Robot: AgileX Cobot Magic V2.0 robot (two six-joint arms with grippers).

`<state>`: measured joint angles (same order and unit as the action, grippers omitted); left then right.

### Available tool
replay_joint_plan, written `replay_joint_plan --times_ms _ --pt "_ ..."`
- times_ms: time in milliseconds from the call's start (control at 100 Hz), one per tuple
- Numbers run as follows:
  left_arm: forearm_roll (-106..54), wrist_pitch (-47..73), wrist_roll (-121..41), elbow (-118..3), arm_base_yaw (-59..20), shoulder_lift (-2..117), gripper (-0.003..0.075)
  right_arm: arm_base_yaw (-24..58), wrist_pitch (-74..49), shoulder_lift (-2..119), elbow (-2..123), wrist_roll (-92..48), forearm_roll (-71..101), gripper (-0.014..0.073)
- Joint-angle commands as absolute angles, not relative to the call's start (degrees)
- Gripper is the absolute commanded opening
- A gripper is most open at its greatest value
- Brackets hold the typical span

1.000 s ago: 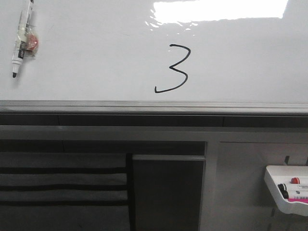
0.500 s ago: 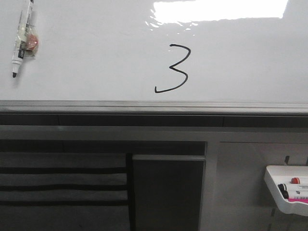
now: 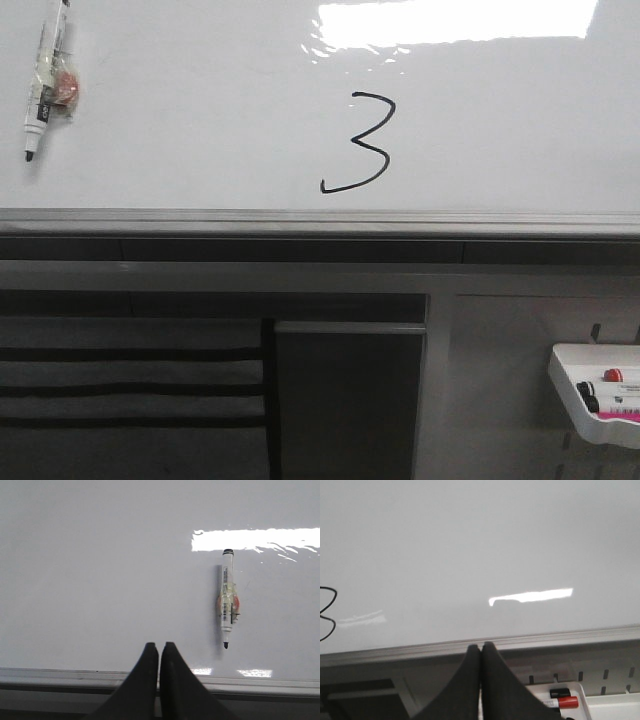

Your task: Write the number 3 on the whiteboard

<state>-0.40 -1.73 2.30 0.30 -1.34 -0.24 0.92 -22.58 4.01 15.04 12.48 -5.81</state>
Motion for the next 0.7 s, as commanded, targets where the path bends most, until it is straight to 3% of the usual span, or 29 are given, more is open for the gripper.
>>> replay_joint_plan --times_ms 0,220,690 --pt "-0.87 -6.04 2.66 0.75 -1.78 -1.86 -0.0020 -1.14 -9.32 1.71 11.02 12.44 -5.42 -0.0069" --pt "-0.87 -6.04 2.66 0.75 -1.78 -1.86 -0.0020 -1.15 8.15 -1.36 -2.47 12.44 -5.42 -0.0069" --pt "-0.87 -6.04 2.66 0.75 -1.78 -1.86 -0.0020 -1.23 7.09 -1.36 -2.10 12.44 -5.28 -0.0069"
